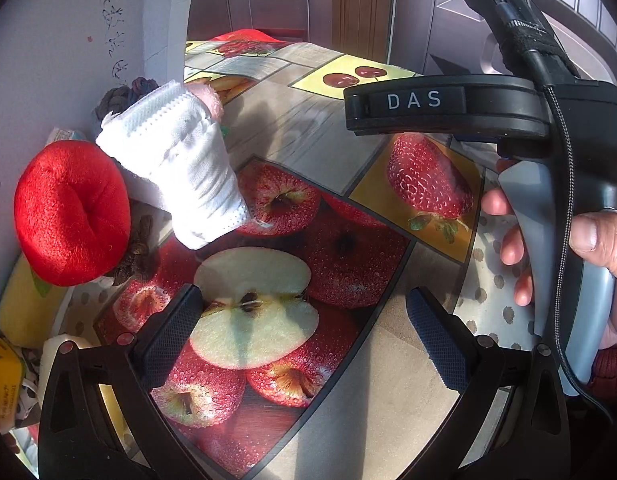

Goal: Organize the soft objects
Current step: 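Grasp the white rolled towel with the left gripper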

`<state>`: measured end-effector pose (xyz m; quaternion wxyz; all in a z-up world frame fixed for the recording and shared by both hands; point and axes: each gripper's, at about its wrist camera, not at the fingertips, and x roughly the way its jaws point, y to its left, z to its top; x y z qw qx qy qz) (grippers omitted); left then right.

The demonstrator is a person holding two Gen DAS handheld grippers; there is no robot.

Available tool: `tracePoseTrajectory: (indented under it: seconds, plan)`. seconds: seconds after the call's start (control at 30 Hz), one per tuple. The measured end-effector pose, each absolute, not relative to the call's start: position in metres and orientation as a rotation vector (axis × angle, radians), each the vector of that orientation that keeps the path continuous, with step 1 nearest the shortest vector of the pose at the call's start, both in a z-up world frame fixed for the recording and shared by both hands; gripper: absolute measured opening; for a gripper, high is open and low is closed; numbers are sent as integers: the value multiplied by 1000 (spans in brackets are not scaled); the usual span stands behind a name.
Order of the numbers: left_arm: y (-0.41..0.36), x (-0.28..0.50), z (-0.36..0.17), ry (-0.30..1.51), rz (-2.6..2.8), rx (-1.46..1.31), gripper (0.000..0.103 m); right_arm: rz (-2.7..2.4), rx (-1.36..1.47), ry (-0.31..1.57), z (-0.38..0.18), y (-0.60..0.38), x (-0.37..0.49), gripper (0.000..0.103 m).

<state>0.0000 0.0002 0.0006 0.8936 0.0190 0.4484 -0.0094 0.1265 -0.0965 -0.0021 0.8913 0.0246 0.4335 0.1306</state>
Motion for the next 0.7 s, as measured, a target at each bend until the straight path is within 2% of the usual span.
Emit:
tracePoseTrajectory:
  seconds: [0.7]
  plan:
    - [0, 1, -2, 930, -20, 39, 102, 269, 1, 911, -4, -90, 128, 103]
